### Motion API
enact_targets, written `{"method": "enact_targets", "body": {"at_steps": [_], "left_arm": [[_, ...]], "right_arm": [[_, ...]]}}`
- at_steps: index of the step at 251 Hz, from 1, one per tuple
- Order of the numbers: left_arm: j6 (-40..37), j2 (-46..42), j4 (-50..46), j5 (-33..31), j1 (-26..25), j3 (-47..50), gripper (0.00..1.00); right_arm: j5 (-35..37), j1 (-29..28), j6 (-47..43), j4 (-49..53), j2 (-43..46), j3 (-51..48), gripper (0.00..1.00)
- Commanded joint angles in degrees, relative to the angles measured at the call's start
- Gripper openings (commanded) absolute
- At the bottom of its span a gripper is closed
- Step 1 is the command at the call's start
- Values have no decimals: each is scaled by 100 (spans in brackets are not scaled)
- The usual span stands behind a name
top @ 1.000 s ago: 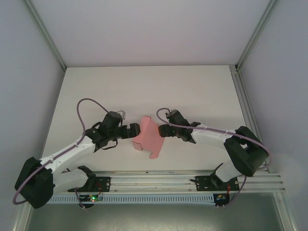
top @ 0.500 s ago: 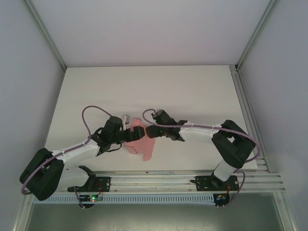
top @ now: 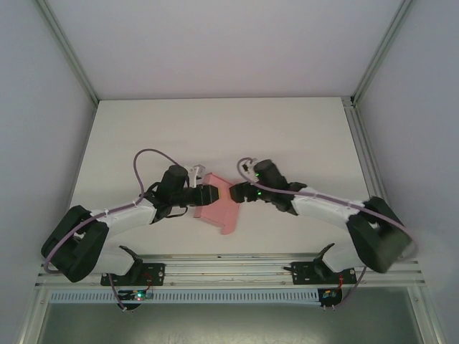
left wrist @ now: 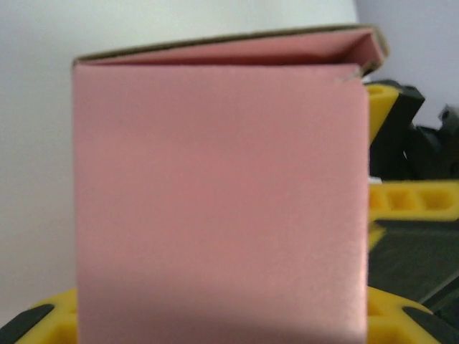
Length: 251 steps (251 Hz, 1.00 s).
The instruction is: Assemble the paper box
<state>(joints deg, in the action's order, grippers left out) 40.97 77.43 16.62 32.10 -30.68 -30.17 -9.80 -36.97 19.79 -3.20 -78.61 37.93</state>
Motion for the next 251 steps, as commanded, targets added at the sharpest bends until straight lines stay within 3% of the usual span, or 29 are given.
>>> {"method": "enact_targets", "body": {"at_steps": [1, 25, 41, 64, 103, 136, 169, 179, 192, 202, 251], "left_arm": [[-787, 241, 473, 1299, 198, -333, 32], [-1395, 528, 174, 2537, 242, -820, 25], [-1720, 615, -82, 3031, 245, -1105, 24], [-2259, 620, -583, 3424, 242, -1451, 23], [-4060, 695, -2504, 4454, 207, -2101, 26], [-6769, 1161, -5578, 5260, 209, -3173, 27], [-11269, 2449, -10399, 6048, 386, -4719, 28], [-13060, 2931, -11946, 6266, 505, -5121, 27], [-12808, 3501, -12008, 6493, 641, -5392, 15], [-12664, 3791, -12007, 6528, 705, -5549, 12], [-12861, 3966, -12007, 6662, 739, -5609, 16]], "right_arm": [[-1748, 765, -1038, -56, 849, -198, 86], [-3053, 1408, -1311, 43, 1393, -172, 89], [-3748, 1696, -1367, 64, 1588, -106, 92], [-4429, 1704, -1380, 161, 1551, 37, 94], [-5077, 1683, -1034, 315, 1016, 367, 89], [-5463, 1520, -1320, 762, 770, 612, 81], [-5697, 1210, -1400, 844, 763, 636, 73], [-5678, 1142, -1482, 917, 793, 622, 72], [-5572, 1066, -1470, 927, 823, 576, 71], [-5508, 1023, -1423, 882, 798, 588, 67], [-5163, 917, -1141, 1148, 531, 795, 44]]}}
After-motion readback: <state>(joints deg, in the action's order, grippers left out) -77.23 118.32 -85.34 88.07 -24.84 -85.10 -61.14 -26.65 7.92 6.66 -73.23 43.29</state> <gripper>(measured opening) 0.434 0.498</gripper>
